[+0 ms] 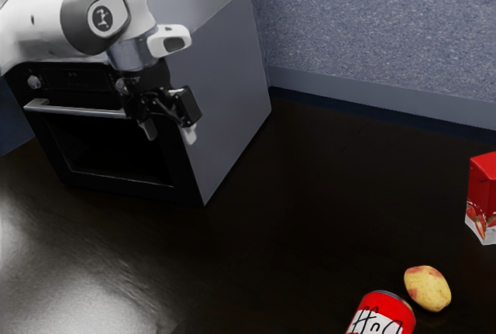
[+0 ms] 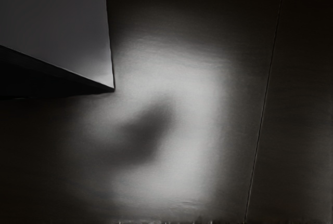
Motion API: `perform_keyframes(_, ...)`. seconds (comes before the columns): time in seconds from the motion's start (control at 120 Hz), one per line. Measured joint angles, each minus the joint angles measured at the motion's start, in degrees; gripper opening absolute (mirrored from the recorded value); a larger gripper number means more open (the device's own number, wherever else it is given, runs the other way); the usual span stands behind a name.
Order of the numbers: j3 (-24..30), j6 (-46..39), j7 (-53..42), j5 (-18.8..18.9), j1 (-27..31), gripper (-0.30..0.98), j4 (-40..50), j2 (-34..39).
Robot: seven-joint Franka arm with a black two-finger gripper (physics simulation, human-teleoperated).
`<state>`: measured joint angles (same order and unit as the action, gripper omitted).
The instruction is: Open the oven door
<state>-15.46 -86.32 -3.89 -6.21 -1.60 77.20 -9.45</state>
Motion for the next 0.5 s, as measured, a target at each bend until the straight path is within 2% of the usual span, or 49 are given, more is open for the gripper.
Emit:
perform_keyframes(0.183, -0.1, 0.7, -1.8, -0.6, -0.3, 0.69, -0.3, 0.1)
perform_keyframes(0.258, 0.0, 1.4, -2.3, -0.2, -0.9, 0.69, -3.2, 0.5)
perform_keyframes(0.317, 0.2, 2.0, -3.4, 0.9, -2.6, 0.69, -6.6, 5.9)
perform_keyframes(0.35, 1.5, 1.8, -6.1, 2.2, -3.0, 0.69, -7.0, 10.8)
perform_keyframes(0.392, 4.2, 2.7, -10.8, 6.6, -2.7, 0.69, -6.7, 13.9)
perform_keyframes(0.433, 4.8, 3.8, -15.1, 10.8, -7.0, 0.69, -4.9, 16.4)
perform_keyframes(0.5, 4.4, 2.0, -21.8, 17.2, -13.3, 0.68, 9.9, 28.5)
